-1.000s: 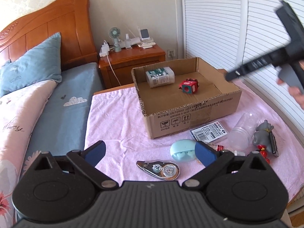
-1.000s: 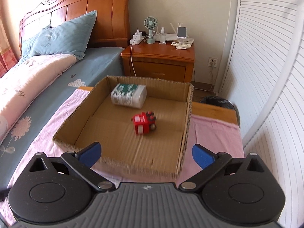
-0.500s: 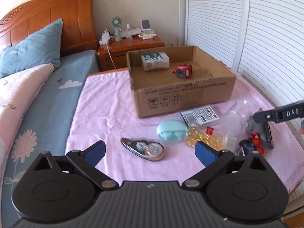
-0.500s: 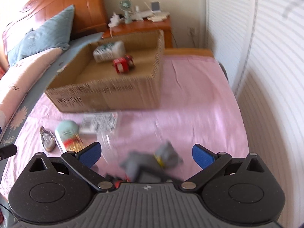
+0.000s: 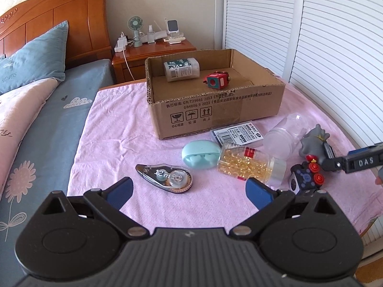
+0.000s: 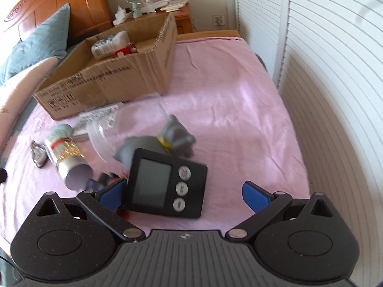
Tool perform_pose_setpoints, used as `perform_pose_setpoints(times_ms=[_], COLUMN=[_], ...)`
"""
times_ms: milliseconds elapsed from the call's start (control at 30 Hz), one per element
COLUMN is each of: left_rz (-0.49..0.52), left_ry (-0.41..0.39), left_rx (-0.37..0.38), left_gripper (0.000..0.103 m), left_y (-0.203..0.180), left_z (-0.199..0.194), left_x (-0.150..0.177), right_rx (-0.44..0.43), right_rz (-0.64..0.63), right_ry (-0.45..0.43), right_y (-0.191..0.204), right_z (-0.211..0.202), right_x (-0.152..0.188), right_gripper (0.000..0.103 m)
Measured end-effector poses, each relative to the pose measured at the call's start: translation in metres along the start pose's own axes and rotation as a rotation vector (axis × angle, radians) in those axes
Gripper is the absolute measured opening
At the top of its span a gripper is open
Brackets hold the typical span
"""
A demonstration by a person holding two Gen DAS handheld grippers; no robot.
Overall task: Organize rigid objects
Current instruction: 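Move the left tool back toward the tape dispenser while the right tool approaches the black timer, then grasp the correction-tape dispenser with the left tool while the right tool grasps the black timer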
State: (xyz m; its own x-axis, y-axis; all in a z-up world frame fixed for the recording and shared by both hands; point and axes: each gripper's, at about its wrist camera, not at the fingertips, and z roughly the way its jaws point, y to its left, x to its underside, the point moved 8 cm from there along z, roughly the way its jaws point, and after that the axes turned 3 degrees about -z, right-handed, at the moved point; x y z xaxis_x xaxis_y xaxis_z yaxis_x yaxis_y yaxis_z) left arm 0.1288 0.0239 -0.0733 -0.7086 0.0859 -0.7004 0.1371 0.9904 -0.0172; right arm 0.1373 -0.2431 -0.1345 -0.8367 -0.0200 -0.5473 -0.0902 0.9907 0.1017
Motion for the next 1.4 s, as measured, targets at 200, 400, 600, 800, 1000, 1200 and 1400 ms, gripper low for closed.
perform_pose_setpoints(times_ms=[200, 400, 600, 800, 1000, 1200, 1400], left_rz=[-0.002, 0.022, 0.030, -0.002, -0.058, 0.040, 0.070], left_ry=[0.011, 0.028, 0.064, 0.105, 0.100, 0.099, 0.098], left_rx=[-0.002, -0.012, 0.009, 0.054, 0.106, 0.092, 0.117], left_gripper=[0.100, 0.100, 0.100, 0.100, 0.102, 0.103, 0.103], left_y=[0.001, 0.003, 0.004, 0.009, 0.022, 0.027, 0.034], left_z=[0.005, 0.011, 0.029, 0.055, 0.068, 0.081, 0.100], left_x=[0.002, 0.006, 0.017, 0.032, 0.039, 0.031, 0.012], right_rx=[0.028, 0.086, 0.089, 0.078, 0.078, 0.090, 0.093], right_rz=[-0.019, -0.148, -0.157, -0.177, -0.173, -0.160, -0.157], right_ry=[0.007, 0.018, -0.012, -0.054, -0.077, -0.079, -0.086], right_y=[-0.008, 0.005, 0.008, 0.009, 0.010, 0.010, 0.011], right_z=[-0.002, 0.000, 0.001, -0.001, -0.002, -0.003, -0.003], right_x=[0.013, 0.023, 0.025, 0.028, 0.029, 0.029, 0.030], right_gripper=[0.103, 0.103, 0.103, 0.103, 0.103, 0.103, 0.103])
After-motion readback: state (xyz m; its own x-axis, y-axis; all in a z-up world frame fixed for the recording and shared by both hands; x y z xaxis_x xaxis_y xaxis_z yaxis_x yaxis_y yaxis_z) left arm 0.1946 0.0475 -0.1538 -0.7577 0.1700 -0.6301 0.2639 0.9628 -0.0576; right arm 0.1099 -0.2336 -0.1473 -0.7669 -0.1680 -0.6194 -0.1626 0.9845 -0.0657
